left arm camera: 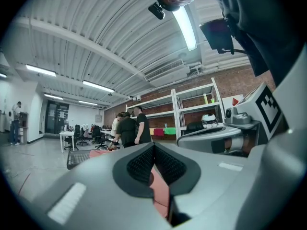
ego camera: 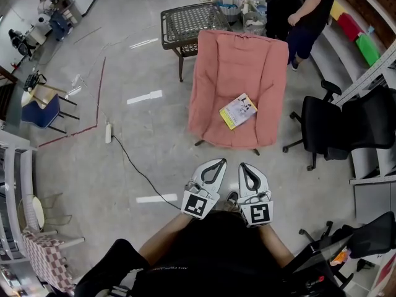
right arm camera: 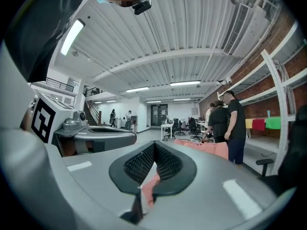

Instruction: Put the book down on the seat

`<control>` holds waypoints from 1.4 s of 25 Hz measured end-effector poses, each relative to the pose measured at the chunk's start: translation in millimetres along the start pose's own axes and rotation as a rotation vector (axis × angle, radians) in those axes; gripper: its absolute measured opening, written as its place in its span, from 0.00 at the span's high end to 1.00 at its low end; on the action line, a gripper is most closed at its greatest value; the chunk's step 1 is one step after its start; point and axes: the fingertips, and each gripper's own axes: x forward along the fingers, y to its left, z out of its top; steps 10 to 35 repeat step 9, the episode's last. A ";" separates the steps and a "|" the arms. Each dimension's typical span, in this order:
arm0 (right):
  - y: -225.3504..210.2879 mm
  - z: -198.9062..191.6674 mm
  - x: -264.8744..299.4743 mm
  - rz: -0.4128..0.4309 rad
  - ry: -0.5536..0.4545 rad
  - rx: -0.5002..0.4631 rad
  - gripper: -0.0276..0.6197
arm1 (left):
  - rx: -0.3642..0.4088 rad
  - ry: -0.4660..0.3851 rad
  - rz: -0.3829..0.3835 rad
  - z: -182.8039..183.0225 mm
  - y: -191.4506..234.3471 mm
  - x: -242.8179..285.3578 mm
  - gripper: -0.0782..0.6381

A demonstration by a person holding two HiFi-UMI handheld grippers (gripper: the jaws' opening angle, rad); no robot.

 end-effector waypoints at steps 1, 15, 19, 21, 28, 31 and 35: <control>0.2 -0.5 2.0 -0.001 0.005 -0.001 0.95 | 0.000 0.001 -0.005 -1.2 1.5 0.1 0.90; 5.8 -9.8 30.9 0.018 0.034 -0.032 0.95 | -0.017 0.014 -0.035 -14.5 29.3 0.8 0.90; 5.8 -9.8 30.9 0.018 0.034 -0.032 0.95 | -0.017 0.014 -0.035 -14.5 29.3 0.8 0.90; 5.8 -9.8 30.9 0.018 0.034 -0.032 0.95 | -0.017 0.014 -0.035 -14.5 29.3 0.8 0.90; 5.8 -9.8 30.9 0.018 0.034 -0.032 0.95 | -0.017 0.014 -0.035 -14.5 29.3 0.8 0.90; 5.8 -9.8 30.9 0.018 0.034 -0.032 0.95 | -0.017 0.014 -0.035 -14.5 29.3 0.8 0.90; 5.8 -9.8 30.9 0.018 0.034 -0.032 0.95 | -0.017 0.014 -0.035 -14.5 29.3 0.8 0.90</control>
